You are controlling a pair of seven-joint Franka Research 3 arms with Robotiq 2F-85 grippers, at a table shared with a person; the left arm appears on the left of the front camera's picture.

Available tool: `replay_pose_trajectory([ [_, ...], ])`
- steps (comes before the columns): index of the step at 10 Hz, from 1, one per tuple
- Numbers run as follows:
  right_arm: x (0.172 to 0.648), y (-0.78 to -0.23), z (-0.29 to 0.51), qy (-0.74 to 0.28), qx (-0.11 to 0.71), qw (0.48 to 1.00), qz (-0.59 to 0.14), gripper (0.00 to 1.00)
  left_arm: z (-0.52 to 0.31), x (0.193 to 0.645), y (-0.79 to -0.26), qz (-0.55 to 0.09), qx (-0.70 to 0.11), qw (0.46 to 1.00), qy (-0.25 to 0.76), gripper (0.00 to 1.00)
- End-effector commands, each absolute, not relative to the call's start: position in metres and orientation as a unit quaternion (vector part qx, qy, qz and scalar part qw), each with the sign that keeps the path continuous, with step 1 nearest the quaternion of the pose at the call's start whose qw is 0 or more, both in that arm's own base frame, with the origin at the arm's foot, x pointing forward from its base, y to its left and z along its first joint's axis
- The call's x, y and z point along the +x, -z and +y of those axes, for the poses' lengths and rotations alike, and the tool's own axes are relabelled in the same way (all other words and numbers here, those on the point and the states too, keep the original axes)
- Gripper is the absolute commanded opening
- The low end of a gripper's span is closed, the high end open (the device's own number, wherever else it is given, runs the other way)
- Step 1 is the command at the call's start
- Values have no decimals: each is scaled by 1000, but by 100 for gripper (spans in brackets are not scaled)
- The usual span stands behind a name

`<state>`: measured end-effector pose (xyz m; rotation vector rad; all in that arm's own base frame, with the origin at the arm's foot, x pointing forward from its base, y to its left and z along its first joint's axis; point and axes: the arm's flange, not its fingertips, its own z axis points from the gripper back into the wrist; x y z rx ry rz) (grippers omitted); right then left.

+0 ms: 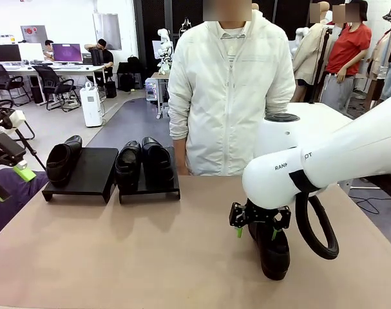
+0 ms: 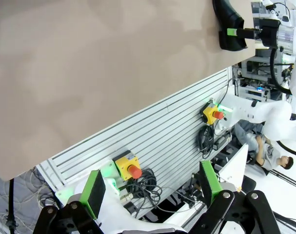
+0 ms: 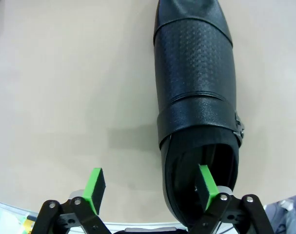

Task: Organize the shoes by placing them on the stand.
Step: Pick up one Shoe and place it in the middle of the table.

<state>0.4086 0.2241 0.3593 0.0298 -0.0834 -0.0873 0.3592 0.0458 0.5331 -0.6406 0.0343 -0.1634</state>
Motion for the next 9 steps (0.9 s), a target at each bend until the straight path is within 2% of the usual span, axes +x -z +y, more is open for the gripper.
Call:
replay_pose_trajectory([
  [1,409,-351,230,63,-1,996,-61,0,47,358,-535,13,-324,942,87,100],
  [6,408,-345,230,72,-12,995,-70,0,47,358,-535,13,-324,942,87,100],
  [9,411,-345,225,98,-7,994,-51,0,47,358,-535,13,-324,942,87,100],
])
